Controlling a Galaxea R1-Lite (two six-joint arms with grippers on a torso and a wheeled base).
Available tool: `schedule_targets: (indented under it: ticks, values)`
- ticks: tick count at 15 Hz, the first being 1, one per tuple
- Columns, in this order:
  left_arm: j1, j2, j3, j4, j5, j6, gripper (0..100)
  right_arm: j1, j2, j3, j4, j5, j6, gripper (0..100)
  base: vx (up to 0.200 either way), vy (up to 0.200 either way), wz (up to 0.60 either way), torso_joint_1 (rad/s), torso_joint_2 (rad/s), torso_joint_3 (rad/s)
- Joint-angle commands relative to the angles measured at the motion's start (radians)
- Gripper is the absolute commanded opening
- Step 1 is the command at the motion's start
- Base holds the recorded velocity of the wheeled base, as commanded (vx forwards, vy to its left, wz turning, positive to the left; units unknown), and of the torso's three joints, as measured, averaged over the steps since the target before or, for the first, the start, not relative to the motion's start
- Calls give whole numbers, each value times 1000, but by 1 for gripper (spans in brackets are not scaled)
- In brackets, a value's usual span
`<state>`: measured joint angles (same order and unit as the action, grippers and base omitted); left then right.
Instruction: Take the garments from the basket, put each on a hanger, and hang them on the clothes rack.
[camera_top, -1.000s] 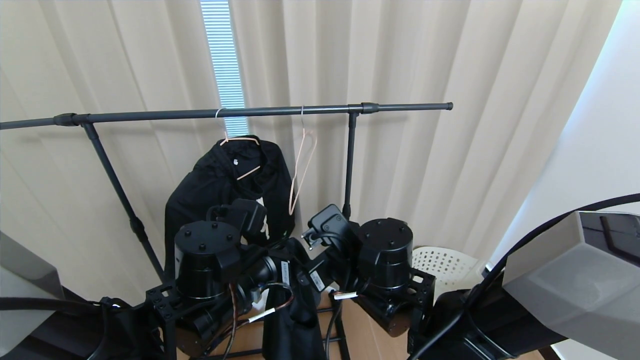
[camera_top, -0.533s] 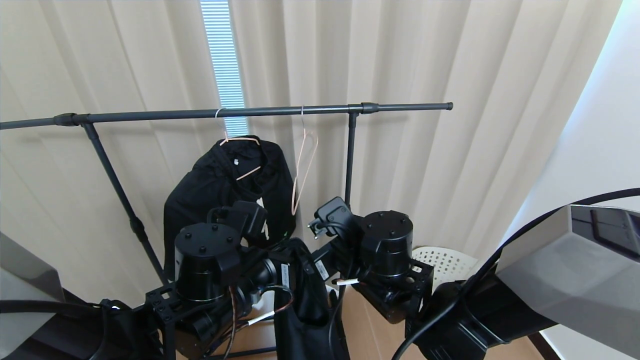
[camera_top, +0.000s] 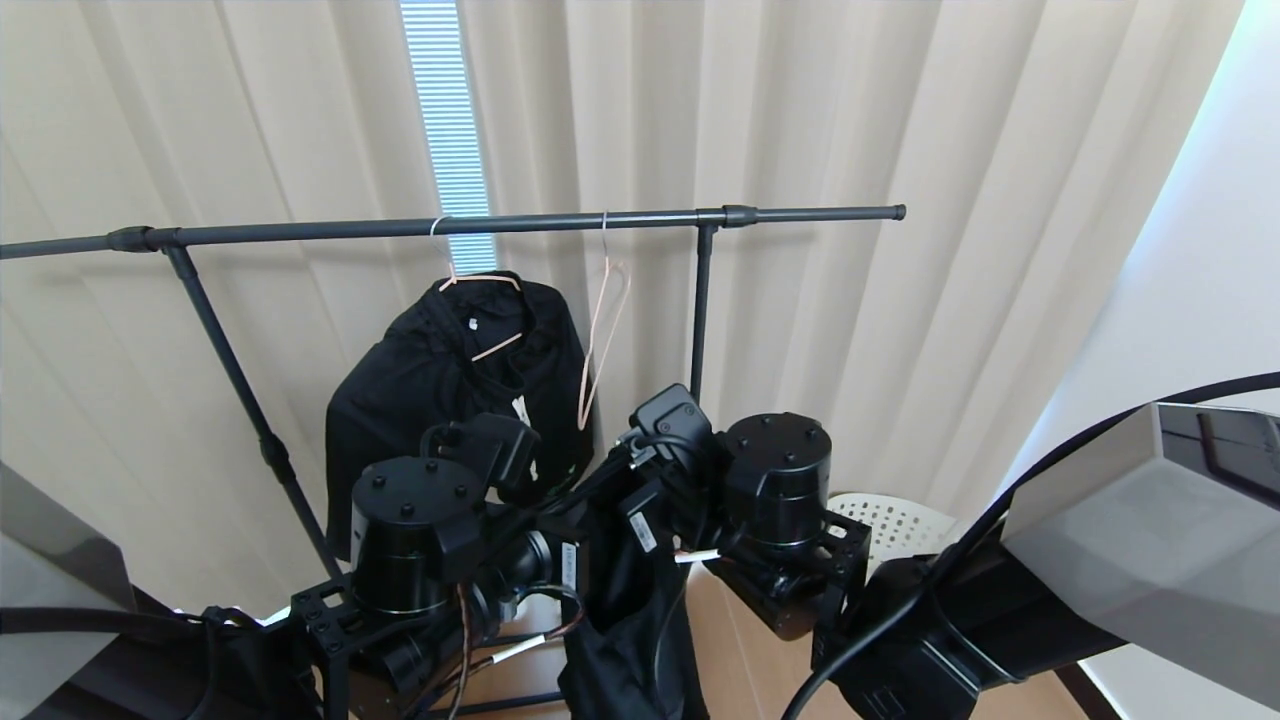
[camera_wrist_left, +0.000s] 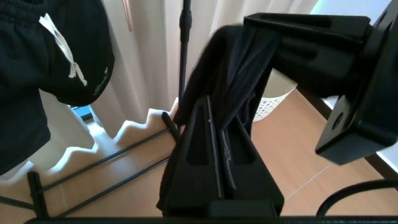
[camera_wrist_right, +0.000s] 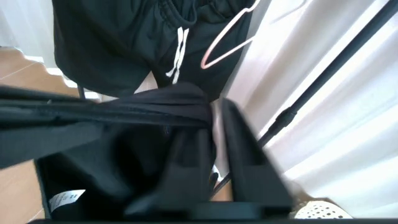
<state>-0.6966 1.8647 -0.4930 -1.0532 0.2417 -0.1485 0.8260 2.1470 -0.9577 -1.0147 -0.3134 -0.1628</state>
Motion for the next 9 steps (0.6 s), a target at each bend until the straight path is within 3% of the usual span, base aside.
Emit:
schedule_targets:
  ticks: [1, 4, 5, 9]
  values:
    - [0, 19, 1, -2, 1, 3, 0, 5, -30, 10, -1, -4, -1, 0, 0, 0, 0, 0, 0, 0]
    - [-1, 27, 5, -2, 1, 4, 0, 36, -62, 25, 10, -12, -6, 0, 0, 0, 0, 0, 0, 0]
    - [-1, 30, 5, -4, 1, 4, 100, 44, -68, 23, 25, -13, -8, 0, 0, 0, 0, 0, 0, 0]
    - [-4, 34, 51, -30, -70, 3, 100, 44, -76, -21, 67, -59, -8, 0, 0, 0, 0, 0, 0, 0]
